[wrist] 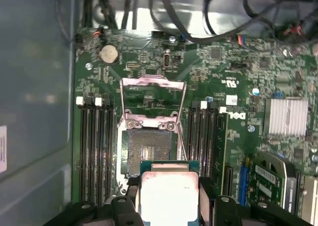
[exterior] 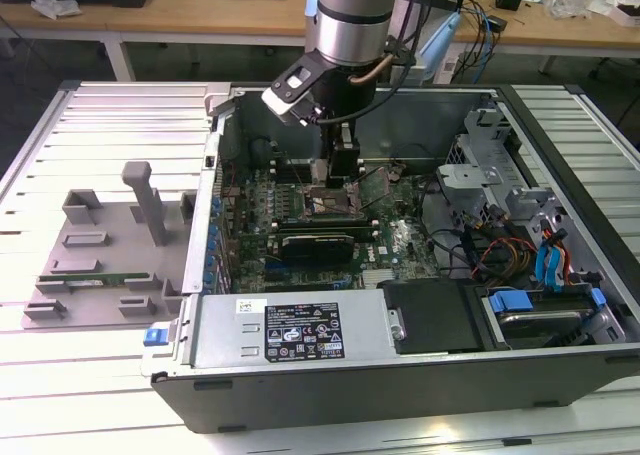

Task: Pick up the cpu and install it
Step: 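Place the cpu into insertion slot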

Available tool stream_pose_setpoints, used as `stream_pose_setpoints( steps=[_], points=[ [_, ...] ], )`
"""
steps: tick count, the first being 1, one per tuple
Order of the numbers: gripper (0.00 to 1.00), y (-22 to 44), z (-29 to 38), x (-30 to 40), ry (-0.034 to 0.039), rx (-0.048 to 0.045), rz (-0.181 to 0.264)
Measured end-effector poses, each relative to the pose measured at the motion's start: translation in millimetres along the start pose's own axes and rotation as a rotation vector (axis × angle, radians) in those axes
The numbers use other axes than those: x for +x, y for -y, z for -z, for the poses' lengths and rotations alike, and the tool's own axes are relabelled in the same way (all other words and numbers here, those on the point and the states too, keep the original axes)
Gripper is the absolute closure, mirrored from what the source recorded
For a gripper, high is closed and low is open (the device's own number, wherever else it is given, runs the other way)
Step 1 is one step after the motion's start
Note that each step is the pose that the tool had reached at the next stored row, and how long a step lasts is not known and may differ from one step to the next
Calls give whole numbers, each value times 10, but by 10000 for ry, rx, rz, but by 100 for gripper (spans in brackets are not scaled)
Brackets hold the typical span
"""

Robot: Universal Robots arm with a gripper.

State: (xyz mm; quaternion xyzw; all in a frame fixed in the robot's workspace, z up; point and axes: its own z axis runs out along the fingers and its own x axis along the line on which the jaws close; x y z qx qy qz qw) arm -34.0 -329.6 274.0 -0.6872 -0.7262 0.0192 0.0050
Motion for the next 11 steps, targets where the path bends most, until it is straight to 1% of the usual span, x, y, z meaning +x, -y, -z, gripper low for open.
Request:
stream_pose_setpoints(
  steps=[2,6,11],
  points=[
    [45,-1,-4,1,-1,-3,34],
    [45,-3,-51,2,0,-1,33],
    [45,-11,-89,7,1,-1,35]
  ],
)
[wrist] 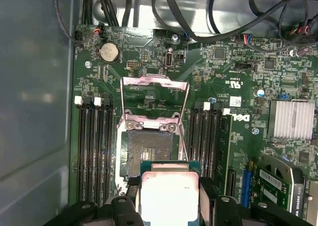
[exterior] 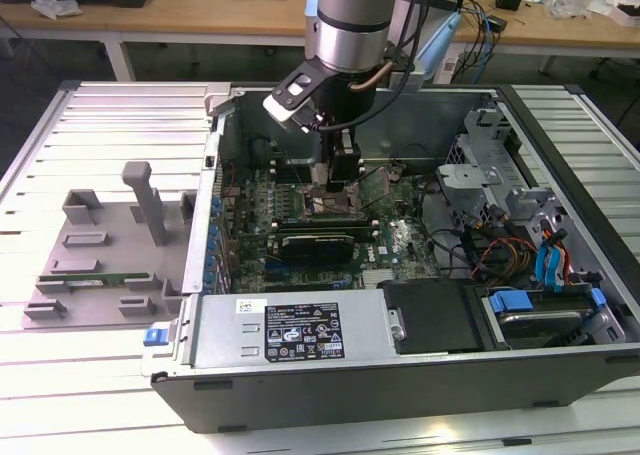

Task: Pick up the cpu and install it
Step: 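Place the cpu into insertion slot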

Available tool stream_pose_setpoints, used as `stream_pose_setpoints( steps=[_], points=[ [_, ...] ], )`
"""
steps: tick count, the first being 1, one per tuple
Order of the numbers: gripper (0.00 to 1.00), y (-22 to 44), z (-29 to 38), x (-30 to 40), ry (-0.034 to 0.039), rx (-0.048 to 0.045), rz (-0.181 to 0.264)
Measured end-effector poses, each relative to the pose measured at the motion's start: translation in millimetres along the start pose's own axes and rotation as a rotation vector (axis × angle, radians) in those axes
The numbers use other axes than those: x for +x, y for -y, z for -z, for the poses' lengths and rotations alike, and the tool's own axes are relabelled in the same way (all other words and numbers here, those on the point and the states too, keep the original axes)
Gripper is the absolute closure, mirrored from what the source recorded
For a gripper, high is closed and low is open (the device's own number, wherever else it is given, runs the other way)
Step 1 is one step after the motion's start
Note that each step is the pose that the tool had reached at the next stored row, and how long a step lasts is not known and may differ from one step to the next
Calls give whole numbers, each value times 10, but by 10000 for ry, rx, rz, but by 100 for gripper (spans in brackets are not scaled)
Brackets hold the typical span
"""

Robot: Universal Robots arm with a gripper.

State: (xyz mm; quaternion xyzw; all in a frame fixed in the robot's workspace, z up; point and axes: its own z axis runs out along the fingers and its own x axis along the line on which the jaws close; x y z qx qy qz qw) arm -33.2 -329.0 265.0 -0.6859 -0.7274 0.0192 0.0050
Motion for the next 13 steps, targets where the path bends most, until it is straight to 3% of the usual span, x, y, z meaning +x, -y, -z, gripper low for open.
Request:
stream_pose_setpoints(
  steps=[13],
  points=[
    [45,-14,-62,5,0,0,0]
  ],
)
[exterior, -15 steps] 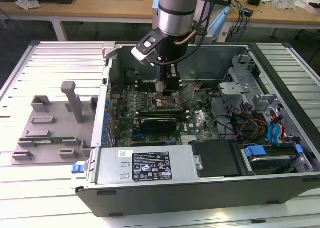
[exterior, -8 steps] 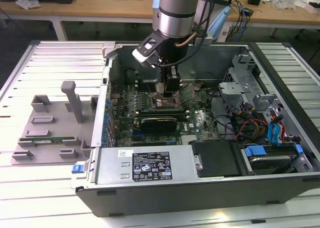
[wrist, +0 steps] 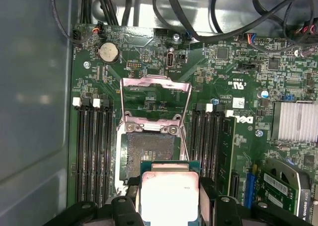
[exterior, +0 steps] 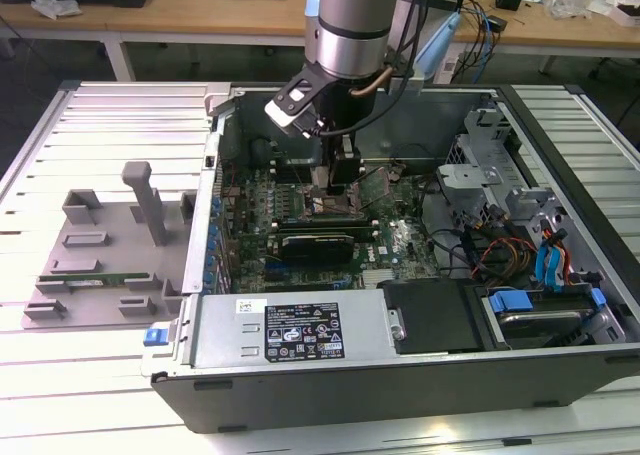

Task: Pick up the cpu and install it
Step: 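Place the cpu into insertion slot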

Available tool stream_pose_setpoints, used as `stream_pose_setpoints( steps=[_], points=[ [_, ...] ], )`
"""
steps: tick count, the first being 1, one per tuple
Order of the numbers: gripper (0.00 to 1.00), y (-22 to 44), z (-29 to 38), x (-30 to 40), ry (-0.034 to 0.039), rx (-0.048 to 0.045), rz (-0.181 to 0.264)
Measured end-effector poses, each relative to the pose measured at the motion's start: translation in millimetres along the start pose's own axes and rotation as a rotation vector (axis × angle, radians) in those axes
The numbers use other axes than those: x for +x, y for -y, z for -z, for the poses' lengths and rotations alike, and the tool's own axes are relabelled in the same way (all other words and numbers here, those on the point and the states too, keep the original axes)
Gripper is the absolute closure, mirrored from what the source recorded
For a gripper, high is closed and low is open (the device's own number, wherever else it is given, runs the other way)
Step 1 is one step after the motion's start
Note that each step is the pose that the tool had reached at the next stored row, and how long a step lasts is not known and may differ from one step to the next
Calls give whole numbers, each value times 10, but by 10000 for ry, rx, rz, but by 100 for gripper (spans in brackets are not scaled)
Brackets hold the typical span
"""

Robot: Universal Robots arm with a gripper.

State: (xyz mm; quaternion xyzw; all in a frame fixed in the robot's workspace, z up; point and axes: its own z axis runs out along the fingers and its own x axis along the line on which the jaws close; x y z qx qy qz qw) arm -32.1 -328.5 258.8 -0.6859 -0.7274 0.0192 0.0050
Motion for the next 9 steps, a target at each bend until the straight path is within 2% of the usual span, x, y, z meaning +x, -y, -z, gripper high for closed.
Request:
stream_pose_setpoints(
  steps=[9],
  points=[
    [45,-3,-42,1,0,0,0]
  ],
)
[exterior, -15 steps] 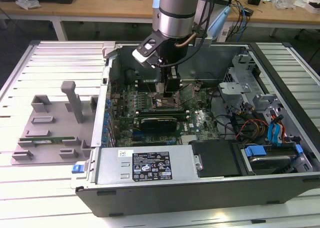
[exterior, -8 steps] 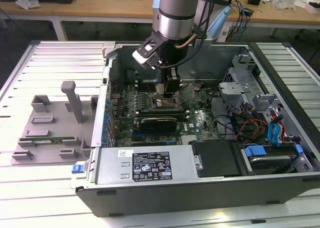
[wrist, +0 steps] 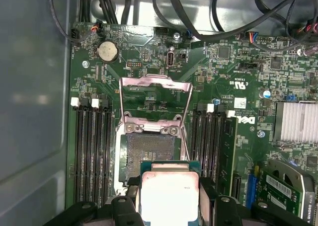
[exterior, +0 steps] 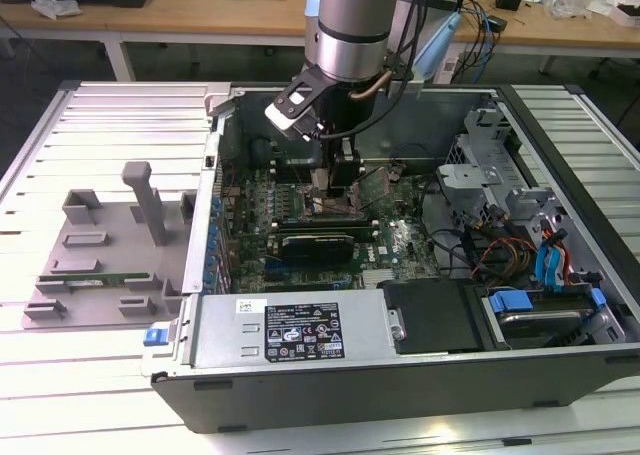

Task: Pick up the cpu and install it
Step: 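Place the cpu into insertion slot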

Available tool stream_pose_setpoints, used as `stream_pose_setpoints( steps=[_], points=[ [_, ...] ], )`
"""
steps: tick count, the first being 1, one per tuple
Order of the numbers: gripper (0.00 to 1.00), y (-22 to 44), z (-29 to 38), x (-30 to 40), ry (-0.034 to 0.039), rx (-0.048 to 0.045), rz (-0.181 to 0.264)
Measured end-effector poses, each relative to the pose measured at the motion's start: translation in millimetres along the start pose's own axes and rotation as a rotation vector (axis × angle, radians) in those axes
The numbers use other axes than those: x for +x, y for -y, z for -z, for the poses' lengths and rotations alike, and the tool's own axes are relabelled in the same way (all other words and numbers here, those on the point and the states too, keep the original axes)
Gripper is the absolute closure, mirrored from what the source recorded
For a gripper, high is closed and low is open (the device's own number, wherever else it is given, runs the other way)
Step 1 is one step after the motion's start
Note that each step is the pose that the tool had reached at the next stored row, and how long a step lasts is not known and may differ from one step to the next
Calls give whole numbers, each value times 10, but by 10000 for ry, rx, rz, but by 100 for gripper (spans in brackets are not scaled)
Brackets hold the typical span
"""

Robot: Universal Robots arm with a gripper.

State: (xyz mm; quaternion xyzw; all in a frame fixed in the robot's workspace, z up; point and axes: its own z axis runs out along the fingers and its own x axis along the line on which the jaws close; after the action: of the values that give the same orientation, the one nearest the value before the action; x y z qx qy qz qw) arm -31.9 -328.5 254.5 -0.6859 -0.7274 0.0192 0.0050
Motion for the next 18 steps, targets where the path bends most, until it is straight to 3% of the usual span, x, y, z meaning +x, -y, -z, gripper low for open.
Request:
stream_pose_setpoints(
  steps=[9,12,18],
  points=[
    [45,-16,-54,29,0,1,0],
    [45,-38,-114,86,-1,0,2],
    [45,-61,-240,133,5,2,0]
  ],
)
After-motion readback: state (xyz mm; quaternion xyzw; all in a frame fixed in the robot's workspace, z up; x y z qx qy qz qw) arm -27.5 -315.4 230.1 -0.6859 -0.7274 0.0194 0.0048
